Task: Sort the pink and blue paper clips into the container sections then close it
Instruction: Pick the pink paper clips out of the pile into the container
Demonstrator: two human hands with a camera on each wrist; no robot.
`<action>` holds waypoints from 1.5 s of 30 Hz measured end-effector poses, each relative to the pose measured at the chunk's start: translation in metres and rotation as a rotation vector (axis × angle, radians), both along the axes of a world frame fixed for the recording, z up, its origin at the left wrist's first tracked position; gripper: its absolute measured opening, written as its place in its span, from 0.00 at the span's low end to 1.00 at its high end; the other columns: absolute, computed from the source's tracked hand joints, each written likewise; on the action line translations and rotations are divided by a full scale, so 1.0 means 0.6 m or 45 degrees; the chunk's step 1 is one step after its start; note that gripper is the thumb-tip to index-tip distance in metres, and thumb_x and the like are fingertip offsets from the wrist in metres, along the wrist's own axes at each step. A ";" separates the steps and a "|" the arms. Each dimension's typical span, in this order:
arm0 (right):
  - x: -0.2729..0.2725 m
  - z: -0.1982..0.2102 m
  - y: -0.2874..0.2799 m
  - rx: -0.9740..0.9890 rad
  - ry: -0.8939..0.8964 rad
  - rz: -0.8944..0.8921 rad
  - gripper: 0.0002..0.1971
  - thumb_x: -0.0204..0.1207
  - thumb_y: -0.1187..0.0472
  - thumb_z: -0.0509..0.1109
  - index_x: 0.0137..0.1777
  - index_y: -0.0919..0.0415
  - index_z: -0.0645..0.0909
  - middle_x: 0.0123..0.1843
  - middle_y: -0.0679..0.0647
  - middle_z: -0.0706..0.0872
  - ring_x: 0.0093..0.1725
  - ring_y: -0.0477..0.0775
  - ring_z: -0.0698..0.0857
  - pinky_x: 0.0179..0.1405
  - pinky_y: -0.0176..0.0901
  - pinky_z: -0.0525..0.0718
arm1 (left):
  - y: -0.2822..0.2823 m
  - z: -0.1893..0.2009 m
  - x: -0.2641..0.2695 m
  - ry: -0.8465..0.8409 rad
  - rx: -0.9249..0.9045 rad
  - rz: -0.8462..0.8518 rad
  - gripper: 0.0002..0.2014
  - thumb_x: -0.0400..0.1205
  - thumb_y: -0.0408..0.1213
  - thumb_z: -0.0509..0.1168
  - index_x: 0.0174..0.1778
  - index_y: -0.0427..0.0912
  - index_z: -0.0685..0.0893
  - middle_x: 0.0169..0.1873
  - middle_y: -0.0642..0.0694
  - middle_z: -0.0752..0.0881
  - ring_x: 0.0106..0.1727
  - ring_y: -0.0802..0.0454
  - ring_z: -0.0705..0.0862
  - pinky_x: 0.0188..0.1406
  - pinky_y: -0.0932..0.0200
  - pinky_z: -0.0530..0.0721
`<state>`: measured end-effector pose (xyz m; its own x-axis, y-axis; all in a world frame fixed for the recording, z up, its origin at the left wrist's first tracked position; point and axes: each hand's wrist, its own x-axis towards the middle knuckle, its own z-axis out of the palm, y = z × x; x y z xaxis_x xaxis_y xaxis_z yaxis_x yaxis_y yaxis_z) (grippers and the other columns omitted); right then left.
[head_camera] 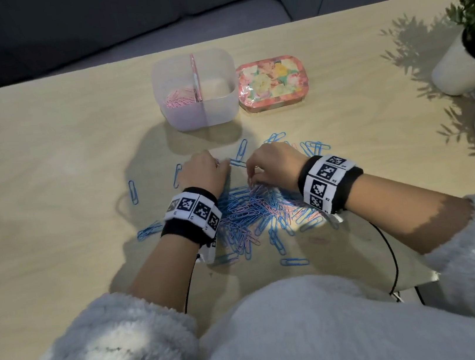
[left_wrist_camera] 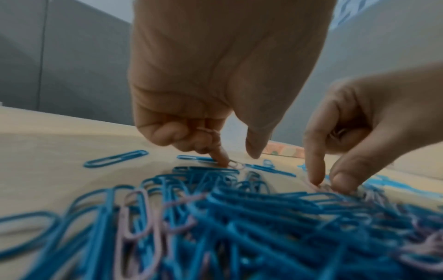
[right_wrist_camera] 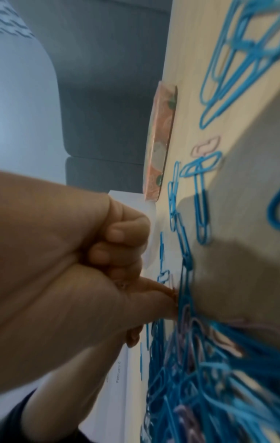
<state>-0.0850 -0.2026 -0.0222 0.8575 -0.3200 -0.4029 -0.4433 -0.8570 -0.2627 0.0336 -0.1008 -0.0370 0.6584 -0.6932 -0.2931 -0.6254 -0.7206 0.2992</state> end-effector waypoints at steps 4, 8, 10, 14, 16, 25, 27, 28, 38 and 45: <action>-0.002 0.001 0.000 -0.041 0.090 0.052 0.10 0.76 0.55 0.67 0.52 0.59 0.84 0.56 0.59 0.86 0.56 0.65 0.84 0.48 0.47 0.77 | -0.012 -0.005 0.000 -0.133 0.133 -0.110 0.15 0.86 0.39 0.53 0.59 0.31 0.75 0.58 0.34 0.82 0.60 0.34 0.81 0.52 0.44 0.79; -0.009 -0.005 -0.016 0.254 -0.124 -0.186 0.05 0.74 0.63 0.66 0.44 0.65 0.81 0.42 0.59 0.84 0.41 0.58 0.80 0.40 0.42 0.71 | -0.002 -0.002 0.010 -0.022 0.125 -0.204 0.13 0.86 0.37 0.53 0.55 0.30 0.76 0.55 0.31 0.81 0.58 0.34 0.80 0.53 0.46 0.76; -0.018 -0.004 -0.037 0.574 -0.290 -0.473 0.06 0.73 0.66 0.68 0.35 0.63 0.78 0.31 0.56 0.80 0.31 0.54 0.76 0.33 0.42 0.72 | 0.010 0.005 0.025 0.210 -0.021 -0.122 0.09 0.84 0.36 0.57 0.45 0.34 0.76 0.43 0.35 0.81 0.48 0.38 0.80 0.44 0.50 0.73; -0.054 0.010 -0.070 1.113 -0.529 -0.962 0.14 0.73 0.75 0.66 0.28 0.62 0.76 0.21 0.53 0.83 0.15 0.44 0.73 0.16 0.31 0.71 | 0.024 0.021 0.044 0.726 -0.273 0.038 0.09 0.80 0.35 0.65 0.33 0.41 0.79 0.30 0.48 0.82 0.27 0.59 0.79 0.30 0.64 0.76; -0.070 0.018 -0.080 1.221 -0.637 -1.080 0.12 0.74 0.78 0.63 0.33 0.65 0.77 0.19 0.50 0.85 0.14 0.41 0.76 0.15 0.29 0.75 | 0.023 0.026 0.043 0.892 -0.380 0.101 0.08 0.78 0.33 0.67 0.34 0.43 0.79 0.24 0.53 0.85 0.22 0.65 0.77 0.24 0.70 0.75; -0.098 -0.007 -0.108 1.063 -0.603 -1.465 0.13 0.77 0.62 0.62 0.31 0.61 0.77 0.19 0.47 0.76 0.14 0.42 0.71 0.16 0.28 0.67 | -0.023 0.015 -0.013 1.422 -0.369 0.357 0.10 0.82 0.30 0.56 0.35 0.40 0.76 0.26 0.45 0.74 0.14 0.61 0.74 0.18 0.67 0.72; -0.094 -0.024 -0.104 0.600 -0.484 -1.205 0.07 0.72 0.61 0.70 0.35 0.61 0.83 0.26 0.49 0.84 0.25 0.45 0.79 0.29 0.34 0.76 | -0.029 0.004 -0.020 1.174 -0.336 0.170 0.13 0.83 0.36 0.60 0.31 0.42 0.73 0.24 0.46 0.77 0.15 0.61 0.73 0.21 0.65 0.69; -0.093 -0.028 -0.101 0.419 -0.413 -1.107 0.04 0.70 0.61 0.71 0.36 0.60 0.85 0.32 0.52 0.86 0.33 0.50 0.82 0.37 0.38 0.77 | -0.030 0.000 -0.024 1.008 -0.311 0.041 0.12 0.82 0.38 0.62 0.32 0.42 0.73 0.25 0.46 0.79 0.19 0.58 0.75 0.24 0.63 0.71; -0.062 -0.027 -0.103 0.377 -0.076 -1.021 0.16 0.69 0.63 0.72 0.21 0.57 0.76 0.33 0.60 0.85 0.39 0.60 0.84 0.37 0.42 0.75 | -0.031 -0.008 -0.050 0.197 -0.041 -0.645 0.10 0.81 0.39 0.64 0.53 0.37 0.80 0.54 0.40 0.81 0.55 0.40 0.81 0.54 0.48 0.77; -0.065 -0.020 -0.072 0.650 -0.460 -1.029 0.14 0.75 0.67 0.63 0.29 0.58 0.68 0.27 0.55 0.77 0.24 0.48 0.75 0.29 0.40 0.70 | -0.013 -0.009 -0.032 0.424 -0.236 -0.382 0.05 0.81 0.34 0.62 0.46 0.36 0.80 0.44 0.42 0.84 0.47 0.44 0.81 0.47 0.56 0.77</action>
<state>-0.1240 -0.2459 -0.0344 0.5584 -0.7191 -0.4136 -0.6612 -0.0847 -0.7454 0.0141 -0.1087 -0.0425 0.3127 -0.8986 -0.3077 -0.6459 -0.4387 0.6248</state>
